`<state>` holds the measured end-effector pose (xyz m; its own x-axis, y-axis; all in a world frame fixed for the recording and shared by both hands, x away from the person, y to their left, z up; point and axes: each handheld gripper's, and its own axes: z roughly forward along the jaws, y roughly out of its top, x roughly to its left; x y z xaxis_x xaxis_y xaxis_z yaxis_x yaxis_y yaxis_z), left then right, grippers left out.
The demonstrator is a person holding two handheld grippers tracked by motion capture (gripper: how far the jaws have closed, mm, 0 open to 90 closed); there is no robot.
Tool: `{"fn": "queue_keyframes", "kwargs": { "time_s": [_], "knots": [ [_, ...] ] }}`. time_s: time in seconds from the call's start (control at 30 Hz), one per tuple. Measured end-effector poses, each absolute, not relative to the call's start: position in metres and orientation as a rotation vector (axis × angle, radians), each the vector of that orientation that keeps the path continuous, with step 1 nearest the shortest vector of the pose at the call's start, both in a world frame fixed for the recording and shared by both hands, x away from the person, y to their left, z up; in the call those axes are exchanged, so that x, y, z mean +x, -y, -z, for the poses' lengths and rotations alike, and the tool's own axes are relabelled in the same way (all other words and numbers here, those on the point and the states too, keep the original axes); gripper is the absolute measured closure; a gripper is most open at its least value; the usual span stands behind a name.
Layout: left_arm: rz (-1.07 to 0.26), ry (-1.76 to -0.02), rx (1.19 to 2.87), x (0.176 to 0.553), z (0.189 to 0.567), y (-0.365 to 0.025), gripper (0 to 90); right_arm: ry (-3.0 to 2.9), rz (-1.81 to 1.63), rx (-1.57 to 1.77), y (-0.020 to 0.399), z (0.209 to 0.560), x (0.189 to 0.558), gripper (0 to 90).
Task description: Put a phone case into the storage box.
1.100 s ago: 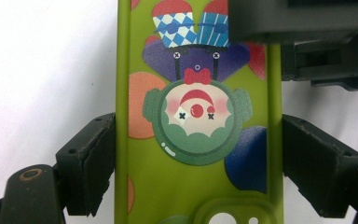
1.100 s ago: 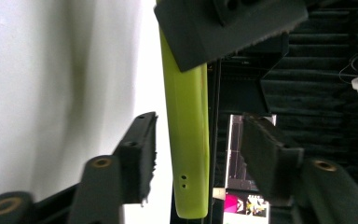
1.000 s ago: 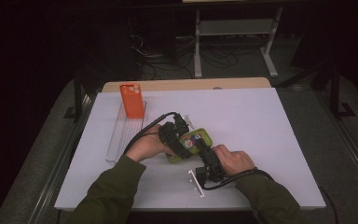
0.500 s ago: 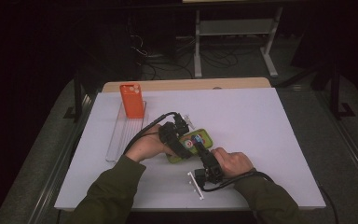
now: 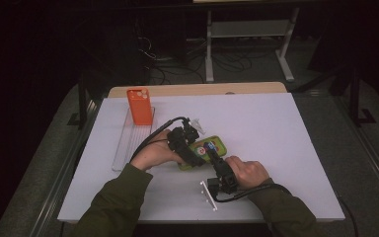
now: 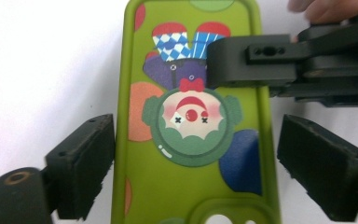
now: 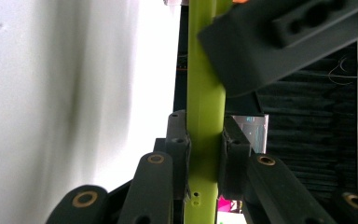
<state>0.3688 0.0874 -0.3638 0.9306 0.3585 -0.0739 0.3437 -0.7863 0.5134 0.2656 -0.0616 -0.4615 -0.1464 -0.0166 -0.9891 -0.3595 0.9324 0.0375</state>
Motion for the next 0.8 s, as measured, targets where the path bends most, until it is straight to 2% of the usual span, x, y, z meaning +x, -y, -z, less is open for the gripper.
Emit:
{"fn": "queue_keyframes", "kwargs": {
  "time_s": [0.3,0.8],
  "knots": [
    [-0.045,-0.48,2.522,0.368,0.356,-0.098,1.7,-1.711,-0.298,-0.281,0.067,0.461,0.27,76.1],
    [-0.077,-0.504,2.505,0.37,0.351,-0.123,1.6,-1.793,-0.351,-0.09,0.083,0.458,0.278,76.1]
  ]
}}
